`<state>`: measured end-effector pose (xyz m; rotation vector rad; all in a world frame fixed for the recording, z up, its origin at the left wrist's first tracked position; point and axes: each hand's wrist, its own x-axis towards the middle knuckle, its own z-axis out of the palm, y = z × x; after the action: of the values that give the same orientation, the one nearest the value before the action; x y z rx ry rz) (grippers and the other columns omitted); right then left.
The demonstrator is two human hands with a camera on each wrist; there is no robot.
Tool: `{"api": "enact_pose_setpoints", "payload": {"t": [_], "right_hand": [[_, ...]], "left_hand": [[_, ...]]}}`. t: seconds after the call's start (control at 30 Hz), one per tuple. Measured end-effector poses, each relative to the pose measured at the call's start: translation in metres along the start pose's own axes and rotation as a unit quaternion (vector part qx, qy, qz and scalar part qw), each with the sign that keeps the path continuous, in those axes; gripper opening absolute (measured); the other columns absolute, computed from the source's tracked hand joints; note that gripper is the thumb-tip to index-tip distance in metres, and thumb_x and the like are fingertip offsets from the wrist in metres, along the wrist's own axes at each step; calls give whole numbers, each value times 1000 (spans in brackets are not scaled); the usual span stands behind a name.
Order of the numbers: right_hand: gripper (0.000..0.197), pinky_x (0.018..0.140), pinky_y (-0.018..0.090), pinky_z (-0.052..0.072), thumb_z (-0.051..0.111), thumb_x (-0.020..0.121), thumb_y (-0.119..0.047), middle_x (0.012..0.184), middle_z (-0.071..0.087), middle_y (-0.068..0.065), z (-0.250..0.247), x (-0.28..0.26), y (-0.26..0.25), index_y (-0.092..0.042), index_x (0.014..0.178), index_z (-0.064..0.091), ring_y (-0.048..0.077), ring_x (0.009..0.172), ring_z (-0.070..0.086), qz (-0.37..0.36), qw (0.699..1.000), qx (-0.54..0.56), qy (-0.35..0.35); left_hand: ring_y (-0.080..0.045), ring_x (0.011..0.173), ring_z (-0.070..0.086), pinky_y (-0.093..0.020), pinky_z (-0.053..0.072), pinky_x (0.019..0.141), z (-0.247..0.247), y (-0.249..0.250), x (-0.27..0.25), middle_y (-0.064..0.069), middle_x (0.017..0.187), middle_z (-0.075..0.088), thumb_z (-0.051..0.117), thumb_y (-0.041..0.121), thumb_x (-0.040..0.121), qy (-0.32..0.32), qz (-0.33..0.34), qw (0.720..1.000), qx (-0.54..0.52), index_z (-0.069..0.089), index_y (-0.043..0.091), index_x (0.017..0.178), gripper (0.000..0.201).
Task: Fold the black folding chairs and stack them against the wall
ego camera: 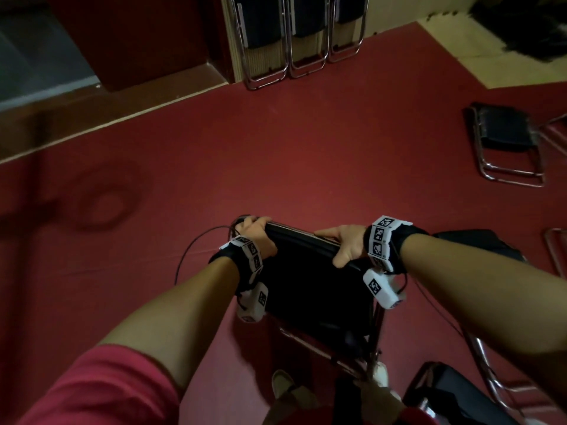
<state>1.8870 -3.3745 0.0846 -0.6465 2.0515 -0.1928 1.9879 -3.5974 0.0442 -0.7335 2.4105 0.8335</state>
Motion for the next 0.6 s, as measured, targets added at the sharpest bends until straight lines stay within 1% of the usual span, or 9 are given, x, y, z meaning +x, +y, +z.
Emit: {"api": "enact_pose_setpoints", "payload": {"t": [0.07,0.2,0.3,0.37,0.4,0.47,0.5,0.53,0.6], "right_hand": [[91,89,27,52,75,73,-14,121,60,-6,-1,0,9,-39,150,33,15,105,60,-2,1000,-6,17],[82,92,31,53,79,67,-17,119,65,-5,-3,-1,30,-27,142,47,15,105,63,-6,997,-22,76],[81,93,30,52,83,65,-21,125,64,-2,-4,-4,45,-22,140,50,16,108,62,-1,992,-22,121],[87,96,31,51,88,63,-32,129,62,0,-7,-5,58,-20,140,50,18,114,60,13,989,-16,145],[89,96,33,51,89,60,-43,129,62,1,-7,-6,65,-20,138,51,20,115,60,30,987,-11,159],[99,96,36,51,82,50,-68,124,61,3,-4,-7,80,-22,133,53,25,113,60,77,977,16,198],[107,96,38,51,78,44,-77,124,61,4,-2,-7,89,-22,133,52,26,112,59,92,970,52,217],[115,98,39,50,74,39,-83,125,59,5,2,-5,97,-23,134,50,26,113,59,98,962,91,236],[128,102,41,48,71,30,-85,130,57,6,6,1,111,-22,139,46,26,117,57,96,948,147,265]], "left_hand": [[-35,145,17,-45,27,119,1,-2,3,-5,160,18,73,18,77,-3,-3,1000,5,38,36,149,82],[-37,143,22,-48,28,119,8,-6,11,-6,157,23,81,37,73,-13,-2,999,39,39,38,148,86],[-39,143,21,-49,28,118,13,-10,14,-8,155,23,81,50,75,-39,-20,998,38,35,34,150,90],[-38,137,29,-47,33,112,21,-18,16,-9,145,33,81,58,70,-22,-18,998,49,39,32,146,91],[-38,133,33,-46,35,109,25,-22,16,-8,138,37,82,62,67,-9,-14,999,48,43,33,142,89],[-37,129,37,-46,36,107,31,-29,18,-5,131,39,83,64,63,8,-13,1000,19,47,34,135,86],[-37,128,37,-46,36,108,33,-30,19,-5,130,39,84,64,63,12,-18,1000,-2,47,35,134,85],[-37,128,38,-47,36,110,35,-29,19,-4,128,39,85,63,62,14,-27,999,-18,49,36,132,83],[-36,126,41,-46,38,110,36,-24,19,-3,125,41,87,63,58,20,-36,998,-44,52,38,125,80]]}}
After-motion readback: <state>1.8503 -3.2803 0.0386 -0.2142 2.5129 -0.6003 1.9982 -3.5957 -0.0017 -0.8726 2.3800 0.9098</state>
